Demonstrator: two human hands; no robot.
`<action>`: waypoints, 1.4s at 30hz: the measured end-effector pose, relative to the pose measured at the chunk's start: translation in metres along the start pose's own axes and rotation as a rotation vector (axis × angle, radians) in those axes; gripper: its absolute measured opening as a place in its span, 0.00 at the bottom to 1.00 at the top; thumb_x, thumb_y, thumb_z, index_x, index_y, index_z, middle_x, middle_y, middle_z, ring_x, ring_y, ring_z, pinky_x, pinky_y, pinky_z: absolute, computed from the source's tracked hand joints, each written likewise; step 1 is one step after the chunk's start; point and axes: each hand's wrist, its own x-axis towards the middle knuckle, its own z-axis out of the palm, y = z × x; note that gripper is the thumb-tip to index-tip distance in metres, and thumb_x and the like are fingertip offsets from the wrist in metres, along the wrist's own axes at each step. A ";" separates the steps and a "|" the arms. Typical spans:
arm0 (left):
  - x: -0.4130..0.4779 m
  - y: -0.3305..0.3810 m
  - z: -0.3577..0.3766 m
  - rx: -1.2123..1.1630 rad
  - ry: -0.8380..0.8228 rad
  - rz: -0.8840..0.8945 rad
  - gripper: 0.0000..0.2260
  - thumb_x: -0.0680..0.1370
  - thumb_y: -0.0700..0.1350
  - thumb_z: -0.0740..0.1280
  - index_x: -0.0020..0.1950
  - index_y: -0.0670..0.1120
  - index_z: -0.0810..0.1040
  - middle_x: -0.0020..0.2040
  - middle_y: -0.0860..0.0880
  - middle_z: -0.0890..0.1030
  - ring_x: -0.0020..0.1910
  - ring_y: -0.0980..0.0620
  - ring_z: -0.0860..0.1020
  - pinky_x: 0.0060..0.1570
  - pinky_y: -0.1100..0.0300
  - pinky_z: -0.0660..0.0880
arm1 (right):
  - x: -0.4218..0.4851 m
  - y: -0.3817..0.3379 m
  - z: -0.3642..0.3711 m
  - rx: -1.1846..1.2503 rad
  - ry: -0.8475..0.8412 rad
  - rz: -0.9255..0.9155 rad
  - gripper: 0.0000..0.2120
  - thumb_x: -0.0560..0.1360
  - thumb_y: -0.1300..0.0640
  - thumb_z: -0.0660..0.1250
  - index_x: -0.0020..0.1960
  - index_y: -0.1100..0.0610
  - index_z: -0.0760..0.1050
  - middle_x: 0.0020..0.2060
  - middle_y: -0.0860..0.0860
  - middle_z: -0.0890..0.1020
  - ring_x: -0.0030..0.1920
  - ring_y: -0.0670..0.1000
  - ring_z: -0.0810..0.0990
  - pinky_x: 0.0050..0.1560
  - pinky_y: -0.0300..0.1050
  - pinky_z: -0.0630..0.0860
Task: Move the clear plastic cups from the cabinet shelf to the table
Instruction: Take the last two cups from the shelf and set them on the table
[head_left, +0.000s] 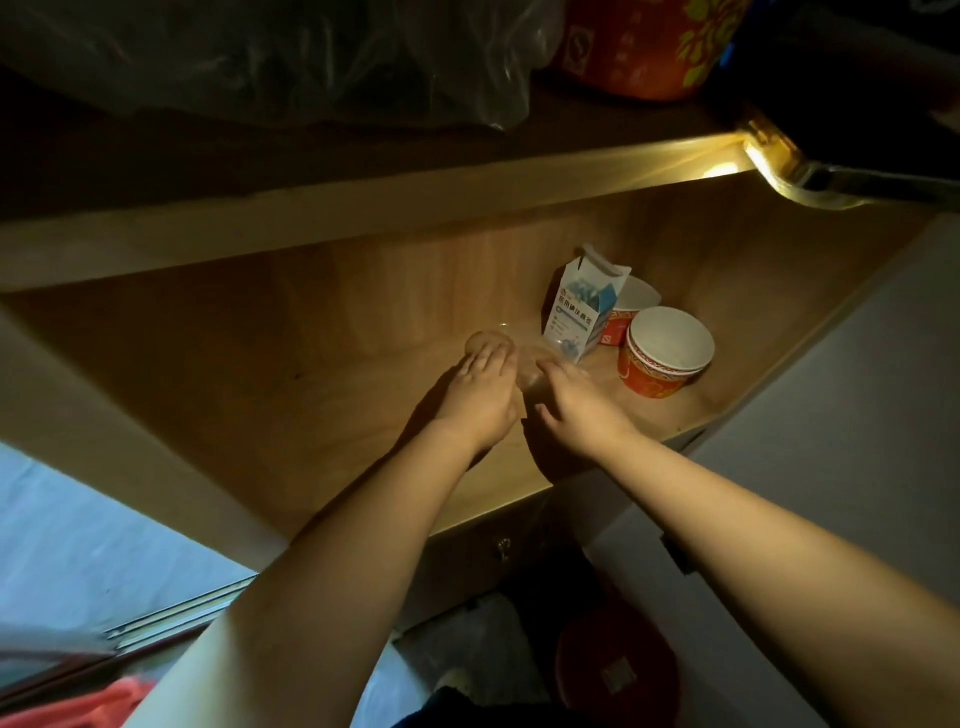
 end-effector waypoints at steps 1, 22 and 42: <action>0.001 0.000 0.000 -0.002 -0.007 -0.004 0.29 0.77 0.42 0.62 0.75 0.42 0.53 0.76 0.42 0.56 0.74 0.45 0.52 0.73 0.50 0.49 | 0.001 0.001 0.000 0.004 -0.004 0.007 0.27 0.75 0.58 0.65 0.72 0.60 0.61 0.70 0.59 0.67 0.71 0.56 0.62 0.71 0.50 0.61; 0.014 -0.005 0.006 0.006 0.123 -0.054 0.12 0.75 0.35 0.61 0.58 0.43 0.75 0.55 0.41 0.78 0.54 0.43 0.75 0.54 0.52 0.73 | 0.013 0.013 0.001 -0.180 0.019 -0.163 0.16 0.72 0.64 0.66 0.60 0.59 0.73 0.56 0.58 0.77 0.59 0.57 0.72 0.58 0.50 0.70; -0.040 -0.019 0.009 0.034 0.193 0.042 0.08 0.78 0.47 0.62 0.52 0.46 0.78 0.49 0.47 0.82 0.52 0.48 0.77 0.62 0.51 0.65 | -0.021 0.002 0.012 -0.227 0.051 -0.310 0.16 0.62 0.62 0.76 0.48 0.60 0.77 0.44 0.56 0.79 0.45 0.58 0.76 0.42 0.47 0.70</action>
